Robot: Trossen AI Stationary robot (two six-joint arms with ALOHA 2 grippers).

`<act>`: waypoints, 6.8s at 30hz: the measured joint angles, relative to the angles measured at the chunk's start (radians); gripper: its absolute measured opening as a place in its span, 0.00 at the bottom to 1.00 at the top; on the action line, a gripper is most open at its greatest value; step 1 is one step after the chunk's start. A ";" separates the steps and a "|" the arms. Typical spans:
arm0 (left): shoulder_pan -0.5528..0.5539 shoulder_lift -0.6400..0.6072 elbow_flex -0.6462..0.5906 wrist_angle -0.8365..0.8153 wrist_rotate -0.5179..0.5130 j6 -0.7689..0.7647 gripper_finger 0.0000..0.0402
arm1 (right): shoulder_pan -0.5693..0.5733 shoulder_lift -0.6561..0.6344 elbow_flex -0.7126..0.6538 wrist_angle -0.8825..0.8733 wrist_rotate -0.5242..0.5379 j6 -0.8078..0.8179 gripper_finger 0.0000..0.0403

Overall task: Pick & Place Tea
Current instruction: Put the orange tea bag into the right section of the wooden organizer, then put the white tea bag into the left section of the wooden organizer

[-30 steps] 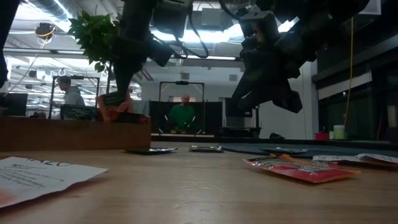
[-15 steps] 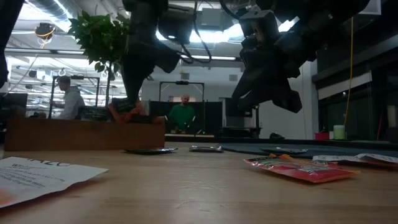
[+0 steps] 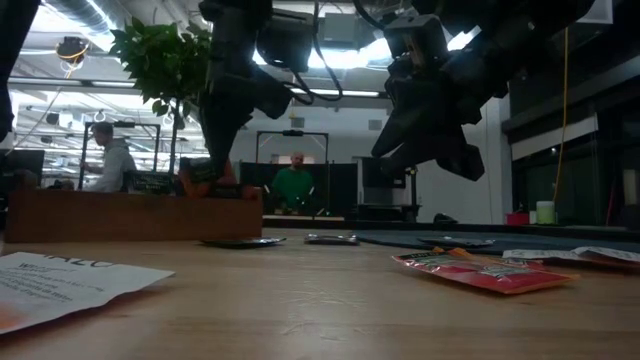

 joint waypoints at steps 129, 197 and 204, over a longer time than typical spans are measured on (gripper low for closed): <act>-0.727 -0.483 -0.583 0.893 0.039 -0.269 0.22 | 0.337 0.125 0.467 -0.112 0.133 -0.052 0.25; -0.756 -0.075 -0.582 1.137 0.141 -0.148 0.17 | 0.291 0.766 0.768 -0.090 0.051 -0.240 0.25; -0.756 -0.078 -0.582 1.141 0.247 -0.208 0.16 | 0.287 0.766 0.767 -0.112 0.028 -0.349 0.24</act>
